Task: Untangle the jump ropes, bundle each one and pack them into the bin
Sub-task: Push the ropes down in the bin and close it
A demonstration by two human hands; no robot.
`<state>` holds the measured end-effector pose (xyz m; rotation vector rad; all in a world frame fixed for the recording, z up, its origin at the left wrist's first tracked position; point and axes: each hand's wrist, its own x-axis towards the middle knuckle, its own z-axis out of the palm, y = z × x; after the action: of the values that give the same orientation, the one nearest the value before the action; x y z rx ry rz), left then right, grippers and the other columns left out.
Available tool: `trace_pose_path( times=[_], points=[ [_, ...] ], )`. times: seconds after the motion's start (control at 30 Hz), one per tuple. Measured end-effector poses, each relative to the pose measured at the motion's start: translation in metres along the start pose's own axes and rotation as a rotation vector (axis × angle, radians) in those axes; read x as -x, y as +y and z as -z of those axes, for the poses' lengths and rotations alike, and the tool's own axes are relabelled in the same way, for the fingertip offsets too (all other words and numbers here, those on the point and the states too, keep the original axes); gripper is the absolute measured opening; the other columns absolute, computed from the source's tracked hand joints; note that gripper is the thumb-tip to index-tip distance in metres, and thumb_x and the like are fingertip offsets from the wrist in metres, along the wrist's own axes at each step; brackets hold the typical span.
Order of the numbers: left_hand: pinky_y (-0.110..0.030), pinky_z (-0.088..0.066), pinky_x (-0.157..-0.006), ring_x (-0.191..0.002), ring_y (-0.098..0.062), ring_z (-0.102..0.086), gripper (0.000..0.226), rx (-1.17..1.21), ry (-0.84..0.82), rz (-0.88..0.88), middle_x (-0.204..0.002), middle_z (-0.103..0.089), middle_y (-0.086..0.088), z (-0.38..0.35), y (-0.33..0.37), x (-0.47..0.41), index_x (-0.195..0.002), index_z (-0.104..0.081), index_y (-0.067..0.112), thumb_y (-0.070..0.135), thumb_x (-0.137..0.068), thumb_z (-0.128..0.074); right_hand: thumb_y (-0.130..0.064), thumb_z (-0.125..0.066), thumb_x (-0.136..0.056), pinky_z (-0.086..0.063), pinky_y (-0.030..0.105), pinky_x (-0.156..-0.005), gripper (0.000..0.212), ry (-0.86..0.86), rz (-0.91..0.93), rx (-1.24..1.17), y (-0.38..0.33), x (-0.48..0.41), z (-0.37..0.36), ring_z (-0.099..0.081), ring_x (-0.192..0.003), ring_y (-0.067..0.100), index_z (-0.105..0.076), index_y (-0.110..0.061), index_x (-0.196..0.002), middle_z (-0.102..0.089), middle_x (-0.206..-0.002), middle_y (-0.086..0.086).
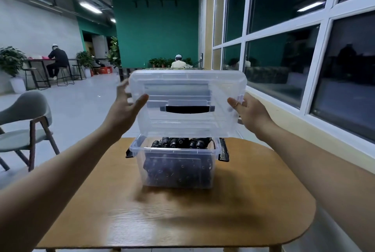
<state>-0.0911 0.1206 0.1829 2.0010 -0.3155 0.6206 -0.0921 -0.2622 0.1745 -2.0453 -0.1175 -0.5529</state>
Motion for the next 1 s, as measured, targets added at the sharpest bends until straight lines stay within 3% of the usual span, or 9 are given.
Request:
trace_pose_path(
  times=[0.1, 0.23, 0.43, 0.53, 0.63, 0.73, 0.83, 0.93, 1.0],
  points=[
    [-0.051, -0.057, -0.092, -0.108, -0.025, -0.071, 0.051, -0.014, -0.034, 0.106, -0.121, -0.07, -0.003, -0.013, -0.019, 0.0, -0.13, -0.053, 0.017, 0.061, -0.104, -0.049, -0.062, -0.068, -0.098, -0.067, 0.058, -0.08, 0.042, -0.011, -0.088, -0.099, -0.006, -0.003, -0.003, -0.078, -0.089, 0.031, -0.062, -0.026, -0.118, -0.08, -0.1, 0.006],
    [-0.043, -0.054, -0.074, -0.096, -0.029, -0.071, 0.043, 0.006, -0.002, 0.205, -0.108, -0.073, -0.008, -0.023, -0.035, -0.01, -0.115, -0.062, 0.01, 0.048, -0.112, -0.043, -0.053, -0.078, -0.095, -0.067, 0.053, -0.059, 0.055, 0.009, -0.161, -0.058, -0.008, -0.003, -0.012, -0.078, -0.074, 0.026, -0.051, -0.019, -0.128, -0.076, -0.097, 0.011],
    [-0.033, -0.05, -0.059, -0.074, -0.026, -0.064, 0.038, -0.044, -0.022, 0.35, -0.1, -0.073, -0.02, -0.033, -0.068, -0.034, -0.096, -0.066, 0.007, 0.039, -0.11, -0.052, -0.051, -0.07, -0.101, -0.061, 0.041, -0.051, 0.048, 0.037, -0.169, 0.1, 0.004, -0.012, -0.036, -0.07, -0.072, 0.026, -0.047, -0.013, -0.12, -0.064, -0.096, 0.007],
    [-0.04, -0.053, -0.068, -0.08, -0.033, -0.065, 0.041, -0.156, -0.04, 0.406, -0.101, -0.074, -0.022, -0.042, -0.083, -0.039, -0.091, -0.067, 0.005, 0.039, -0.11, -0.052, -0.058, -0.064, -0.102, -0.059, 0.038, -0.059, 0.049, 0.03, -0.181, 0.184, 0.016, -0.025, -0.048, -0.068, -0.078, 0.026, -0.049, -0.016, -0.123, -0.063, -0.104, 0.005],
    [-0.042, -0.049, -0.081, -0.099, -0.041, -0.063, 0.048, -0.373, -0.059, 0.406, -0.105, -0.069, -0.022, -0.048, -0.093, -0.04, -0.098, -0.069, -0.001, 0.039, -0.11, -0.047, -0.057, -0.061, -0.104, -0.062, 0.049, -0.083, 0.052, -0.007, -0.17, 0.288, 0.031, -0.035, -0.065, -0.067, -0.093, 0.03, -0.052, -0.014, -0.132, -0.062, -0.114, 0.007],
    [-0.041, -0.05, -0.086, -0.104, -0.04, -0.062, 0.047, -0.446, -0.085, 0.447, -0.107, -0.069, -0.021, -0.049, -0.105, -0.04, -0.101, -0.072, -0.001, 0.039, -0.109, -0.048, -0.05, -0.061, -0.105, -0.057, 0.045, -0.091, 0.049, -0.059, -0.172, 0.385, 0.042, -0.04, -0.079, -0.063, -0.105, 0.032, -0.055, -0.01, -0.133, -0.061, -0.118, 0.009],
    [-0.041, -0.053, -0.089, -0.102, -0.039, -0.063, 0.046, -0.447, -0.086, 0.502, -0.107, -0.071, -0.018, -0.047, -0.118, -0.04, -0.103, -0.076, 0.003, 0.043, -0.106, -0.054, -0.046, -0.063, -0.105, -0.054, 0.041, -0.081, 0.034, -0.096, -0.2, 0.415, 0.054, -0.044, -0.09, -0.064, -0.096, 0.031, -0.058, -0.013, -0.109, -0.062, -0.105, 0.008],
    [-0.039, -0.054, -0.083, -0.097, -0.036, -0.065, 0.046, -0.459, -0.11, 0.527, -0.105, -0.073, -0.017, -0.048, -0.126, -0.039, -0.104, -0.078, 0.003, 0.045, -0.104, -0.058, -0.044, -0.065, -0.104, -0.034, 0.036, -0.057, 0.044, -0.112, -0.217, 0.484, 0.068, -0.047, -0.099, -0.05, -0.067, 0.023, -0.047, -0.015, -0.075, -0.053, -0.077, 0.006],
    [-0.036, -0.053, -0.079, -0.095, -0.035, -0.065, 0.045, -0.454, -0.127, 0.552, -0.106, -0.072, -0.015, -0.05, -0.13, -0.039, -0.107, -0.078, 0.005, 0.047, -0.103, -0.06, -0.042, -0.065, -0.104, -0.027, 0.036, -0.054, 0.049, -0.121, -0.233, 0.494, 0.073, -0.049, -0.103, -0.043, -0.061, 0.021, -0.042, -0.017, -0.068, -0.045, -0.068, 0.002]
  ],
)
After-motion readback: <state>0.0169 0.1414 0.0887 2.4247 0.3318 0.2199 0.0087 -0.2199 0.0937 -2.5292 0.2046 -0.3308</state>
